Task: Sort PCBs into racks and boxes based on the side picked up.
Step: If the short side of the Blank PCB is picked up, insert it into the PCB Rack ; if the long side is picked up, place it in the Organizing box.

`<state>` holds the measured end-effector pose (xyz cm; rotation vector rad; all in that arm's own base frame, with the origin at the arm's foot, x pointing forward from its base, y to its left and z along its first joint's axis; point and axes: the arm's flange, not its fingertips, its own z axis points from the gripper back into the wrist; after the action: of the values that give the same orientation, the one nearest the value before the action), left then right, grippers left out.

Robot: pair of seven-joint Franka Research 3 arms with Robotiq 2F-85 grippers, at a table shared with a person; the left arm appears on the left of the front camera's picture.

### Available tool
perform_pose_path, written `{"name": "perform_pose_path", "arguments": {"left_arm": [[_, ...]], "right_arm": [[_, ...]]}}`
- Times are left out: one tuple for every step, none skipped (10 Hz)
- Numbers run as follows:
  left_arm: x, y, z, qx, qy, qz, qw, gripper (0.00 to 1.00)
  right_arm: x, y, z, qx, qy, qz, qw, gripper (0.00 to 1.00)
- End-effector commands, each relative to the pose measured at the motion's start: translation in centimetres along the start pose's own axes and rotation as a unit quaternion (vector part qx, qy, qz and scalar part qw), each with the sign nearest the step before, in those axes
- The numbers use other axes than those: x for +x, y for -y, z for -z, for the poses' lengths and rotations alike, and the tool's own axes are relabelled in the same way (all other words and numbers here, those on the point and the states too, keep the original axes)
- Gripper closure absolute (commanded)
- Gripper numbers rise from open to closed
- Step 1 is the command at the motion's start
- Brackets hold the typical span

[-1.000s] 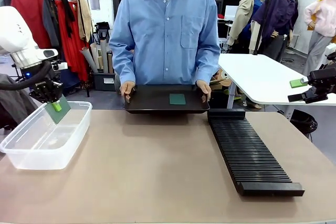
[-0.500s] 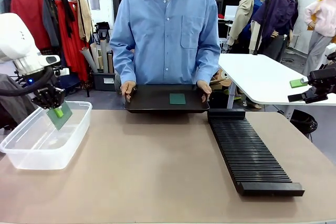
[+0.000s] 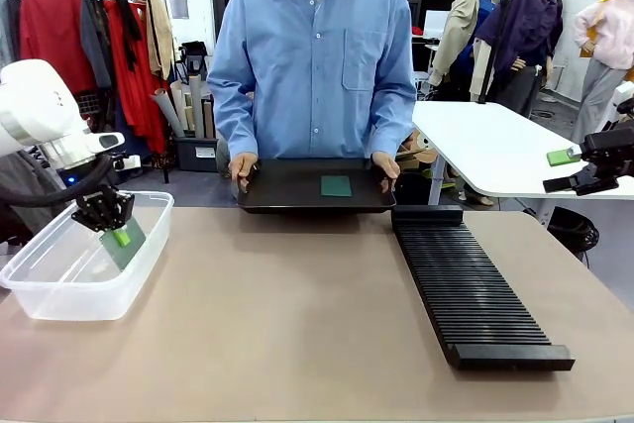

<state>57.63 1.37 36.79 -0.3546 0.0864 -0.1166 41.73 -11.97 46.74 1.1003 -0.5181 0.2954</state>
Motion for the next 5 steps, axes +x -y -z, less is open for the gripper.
{"name": "perform_pose_path", "arguments": {"left_arm": [[0.14,-0.59,0.63,-0.017,0.004,0.006,1.0,1.0],[0.21,-0.66,0.84,-0.019,0.002,0.004,1.0,1.0],[0.28,-0.73,0.98,-0.022,0.0,0.003,1.0,0.91],[0.33,-0.86,1.05,-0.027,-0.005,-0.001,1.0,0.77],[0.48,-0.89,1.07,-0.026,-0.008,-0.005,1.0,0.58]], "right_arm": [[0.08,-0.2,0.05,0.002,0.001,0.002,1.0,0.0],[0.08,-0.2,0.05,0.002,0.001,0.002,1.0,0.0],[0.08,-0.2,0.05,0.002,0.001,0.002,1.0,0.0],[0.08,-0.2,0.05,0.002,0.001,0.002,1.0,0.0],[0.08,-0.2,0.05,0.002,0.001,0.002,1.0,0.0]]}}
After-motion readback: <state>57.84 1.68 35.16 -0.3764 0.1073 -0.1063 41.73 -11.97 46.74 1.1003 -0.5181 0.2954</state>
